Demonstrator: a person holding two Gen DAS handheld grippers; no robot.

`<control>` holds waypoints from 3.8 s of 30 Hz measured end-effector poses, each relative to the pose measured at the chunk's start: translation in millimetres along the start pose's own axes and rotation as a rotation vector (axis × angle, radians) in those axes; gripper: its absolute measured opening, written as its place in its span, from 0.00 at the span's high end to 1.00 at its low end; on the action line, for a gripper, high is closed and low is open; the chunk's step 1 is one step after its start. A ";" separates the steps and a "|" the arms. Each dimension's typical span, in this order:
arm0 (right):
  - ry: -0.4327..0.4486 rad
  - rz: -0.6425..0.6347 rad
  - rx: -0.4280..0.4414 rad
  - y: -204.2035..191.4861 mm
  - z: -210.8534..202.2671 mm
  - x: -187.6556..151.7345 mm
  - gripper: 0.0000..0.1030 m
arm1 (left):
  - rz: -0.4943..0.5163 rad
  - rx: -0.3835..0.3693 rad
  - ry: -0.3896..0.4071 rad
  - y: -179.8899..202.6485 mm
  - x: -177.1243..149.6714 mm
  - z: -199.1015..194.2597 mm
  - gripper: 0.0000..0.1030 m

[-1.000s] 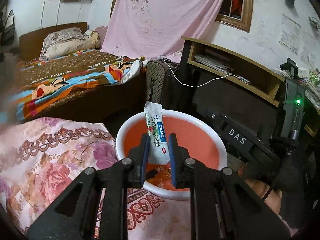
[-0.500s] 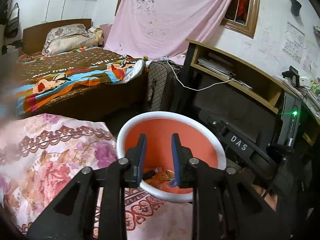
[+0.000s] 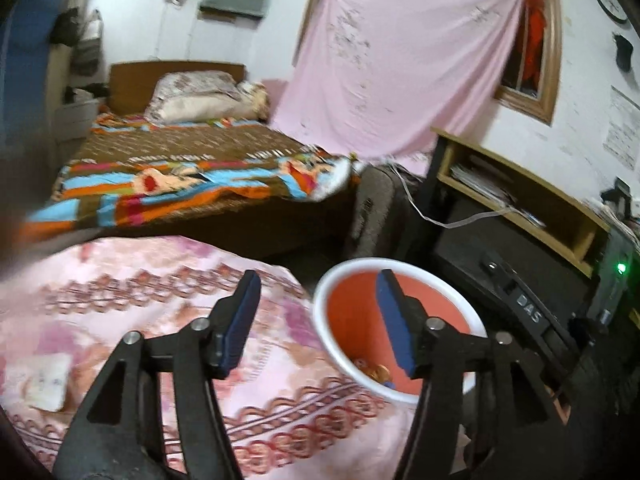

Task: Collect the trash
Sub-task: 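Move both open tools from the bucket back over the bedspread, then lower the left tool onto the white paper packet and close on it, then grasp the round brown dried slice with the right tool while the left tool holds the packet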

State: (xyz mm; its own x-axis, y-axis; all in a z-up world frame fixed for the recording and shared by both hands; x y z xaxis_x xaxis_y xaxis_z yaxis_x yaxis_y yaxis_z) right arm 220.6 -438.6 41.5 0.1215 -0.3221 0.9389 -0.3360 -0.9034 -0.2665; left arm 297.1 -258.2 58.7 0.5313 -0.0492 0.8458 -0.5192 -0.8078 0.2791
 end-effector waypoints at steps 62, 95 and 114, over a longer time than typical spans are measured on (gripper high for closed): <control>-0.246 -0.544 0.493 -254.7 21.0 -91.0 0.00 | -0.212 0.405 0.009 -216.8 -55.3 -97.0 0.32; -0.439 -0.624 0.353 -255.5 57.2 -123.2 0.00 | -0.386 0.243 -0.146 -229.7 -61.8 -55.3 1.00; -0.453 -0.657 0.637 -294.8 26.8 -135.7 0.23 | -0.502 0.363 -0.014 -260.6 -86.0 -128.9 1.00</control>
State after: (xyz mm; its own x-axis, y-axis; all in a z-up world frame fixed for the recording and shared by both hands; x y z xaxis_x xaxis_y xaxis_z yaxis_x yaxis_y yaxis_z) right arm 328.2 -136.1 -13.2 0.4889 0.3340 0.8059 0.4674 -0.8803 0.0813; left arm 300.4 32.3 -28.2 0.6614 0.3827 0.6450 0.0560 -0.8828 0.4664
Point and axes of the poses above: each gripper's, at about its wrist camera, not at the fingertips, and z roughly the way its jaws point, y to its right, x to its top, the point moved 4 cm from there along z, roughly the way its jaws point, and after that the axes turned 6 degrees about -z, right-handed, at the moved point
